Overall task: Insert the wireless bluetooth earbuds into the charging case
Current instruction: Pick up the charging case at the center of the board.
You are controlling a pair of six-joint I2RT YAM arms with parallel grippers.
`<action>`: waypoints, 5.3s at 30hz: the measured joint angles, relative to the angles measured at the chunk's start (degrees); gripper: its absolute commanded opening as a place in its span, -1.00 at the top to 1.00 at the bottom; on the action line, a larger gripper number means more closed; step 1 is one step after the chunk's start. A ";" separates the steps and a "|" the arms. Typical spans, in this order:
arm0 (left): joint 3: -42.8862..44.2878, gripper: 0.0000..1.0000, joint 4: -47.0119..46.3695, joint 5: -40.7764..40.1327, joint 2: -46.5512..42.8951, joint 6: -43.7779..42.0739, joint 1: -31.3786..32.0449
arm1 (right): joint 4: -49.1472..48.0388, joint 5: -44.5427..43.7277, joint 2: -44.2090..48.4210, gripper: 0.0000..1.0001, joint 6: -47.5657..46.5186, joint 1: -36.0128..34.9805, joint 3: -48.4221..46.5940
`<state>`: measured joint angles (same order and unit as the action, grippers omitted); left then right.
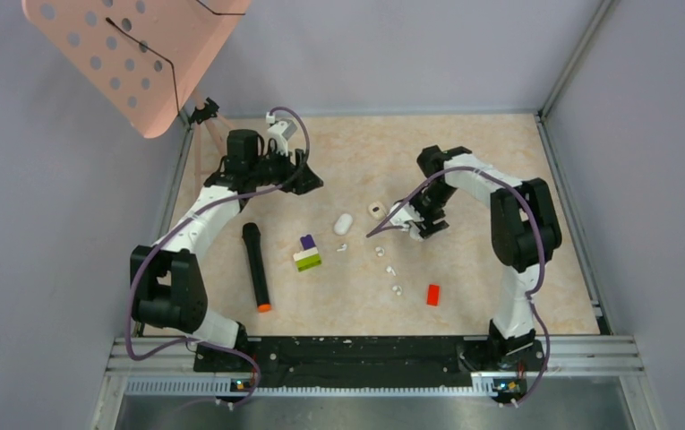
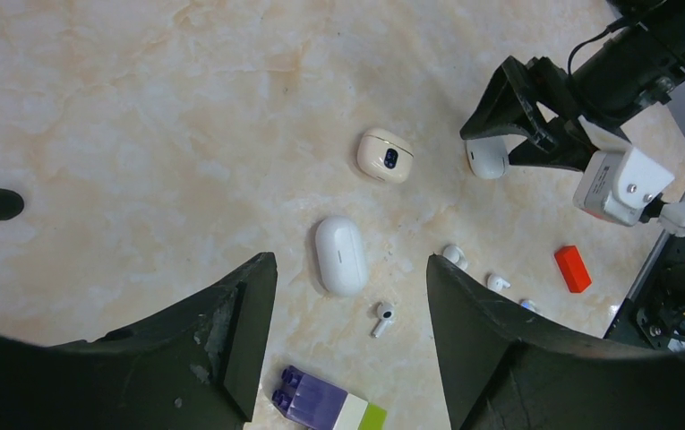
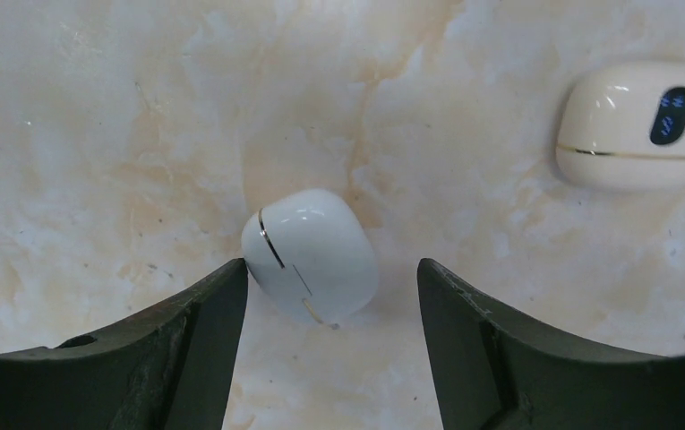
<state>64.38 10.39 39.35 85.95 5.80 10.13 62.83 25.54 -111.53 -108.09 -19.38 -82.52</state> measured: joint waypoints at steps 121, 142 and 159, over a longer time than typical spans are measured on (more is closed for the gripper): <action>6.78 1.00 -42.38 27.56 3.48 11.39 17.86 | 6.05 15.93 13.35 0.13 69.42 -8.22 -44.37; 4.39 1.00 -46.84 22.36 3.45 13.51 17.29 | 9.77 24.13 13.42 -0.04 80.46 -7.15 -45.59; 4.35 1.00 -47.47 24.26 3.45 10.67 17.29 | 7.58 20.63 13.49 0.47 77.31 -7.15 -41.62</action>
<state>68.73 -37.08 63.61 89.41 16.47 27.42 70.41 46.17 -98.04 -30.79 -26.52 -124.14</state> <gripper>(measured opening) 0.321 0.358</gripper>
